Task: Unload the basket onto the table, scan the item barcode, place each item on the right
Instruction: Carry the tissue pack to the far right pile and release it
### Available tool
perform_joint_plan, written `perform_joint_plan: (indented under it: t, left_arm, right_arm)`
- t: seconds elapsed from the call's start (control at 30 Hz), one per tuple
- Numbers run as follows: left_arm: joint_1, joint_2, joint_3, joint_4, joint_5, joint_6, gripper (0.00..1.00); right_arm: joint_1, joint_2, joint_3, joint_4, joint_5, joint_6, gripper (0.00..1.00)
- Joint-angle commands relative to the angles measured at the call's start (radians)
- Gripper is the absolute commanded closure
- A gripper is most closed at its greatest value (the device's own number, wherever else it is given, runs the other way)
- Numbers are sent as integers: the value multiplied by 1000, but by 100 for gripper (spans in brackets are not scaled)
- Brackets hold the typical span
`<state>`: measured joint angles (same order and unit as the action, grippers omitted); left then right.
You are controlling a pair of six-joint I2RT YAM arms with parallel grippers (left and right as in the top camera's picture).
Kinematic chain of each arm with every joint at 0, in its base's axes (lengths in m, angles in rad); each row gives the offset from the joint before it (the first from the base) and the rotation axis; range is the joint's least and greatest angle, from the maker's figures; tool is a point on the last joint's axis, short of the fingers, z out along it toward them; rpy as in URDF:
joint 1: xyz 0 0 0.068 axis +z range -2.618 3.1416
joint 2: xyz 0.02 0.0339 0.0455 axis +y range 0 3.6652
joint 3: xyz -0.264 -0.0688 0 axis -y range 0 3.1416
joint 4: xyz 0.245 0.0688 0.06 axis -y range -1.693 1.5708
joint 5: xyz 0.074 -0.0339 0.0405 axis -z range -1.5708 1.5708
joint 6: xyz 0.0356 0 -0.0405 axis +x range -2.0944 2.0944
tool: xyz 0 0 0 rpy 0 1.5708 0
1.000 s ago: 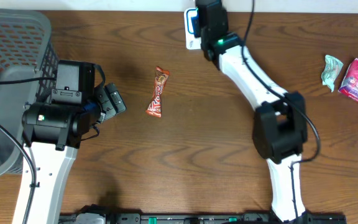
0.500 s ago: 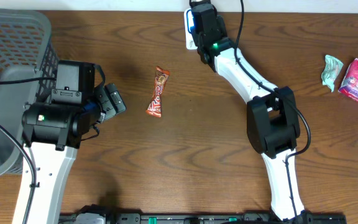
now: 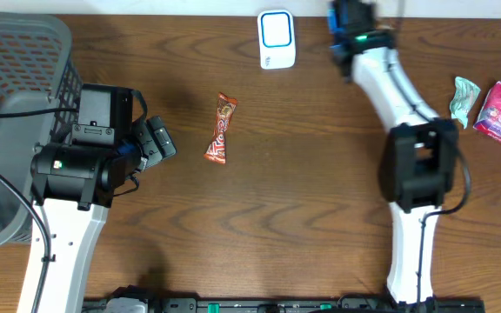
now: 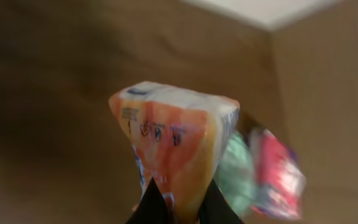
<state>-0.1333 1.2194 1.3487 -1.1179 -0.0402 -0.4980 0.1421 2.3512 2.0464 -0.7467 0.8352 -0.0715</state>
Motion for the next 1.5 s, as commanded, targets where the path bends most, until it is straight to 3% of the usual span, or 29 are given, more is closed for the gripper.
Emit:
perform_joint_plan:
  t: [0.0, 0.6, 0.67, 0.7, 0.8, 0.9, 0.97, 1.23, 1.47]
  left_arm:
    - [4, -6, 10, 1, -13, -5, 2]
    - [4, -6, 10, 1, -13, -5, 2]
    - [4, -6, 10, 1, -13, -5, 2]
    - [4, -6, 10, 1, -13, -5, 2]
    - [4, -6, 10, 1, -13, -5, 2]
    - [4, -6, 10, 1, -13, -5, 2]
    - [4, -6, 10, 1, -13, -5, 2]
    - [4, -6, 10, 1, -13, -5, 2]
    - [4, -6, 10, 1, -13, -5, 2]
  right_arm:
    - [-93, -41, 14, -62, 71, 2, 99]
    - [-372, -40, 14, -187, -4, 34, 99]
    - [-388, -40, 13, -189, -28, 34, 89]
    - [-394, -40, 13, -189, -43, 34, 79]
    - [-406, -40, 12, -192, -95, 34, 71]
    - [-407, -40, 12, -192, -185, 34, 35]
    - [-404, -40, 12, -191, -245, 34, 23]
    - [-351, -53, 14, -188, -308, 34, 1]
    - [-282, -161, 33, -122, -320, 87, 1]
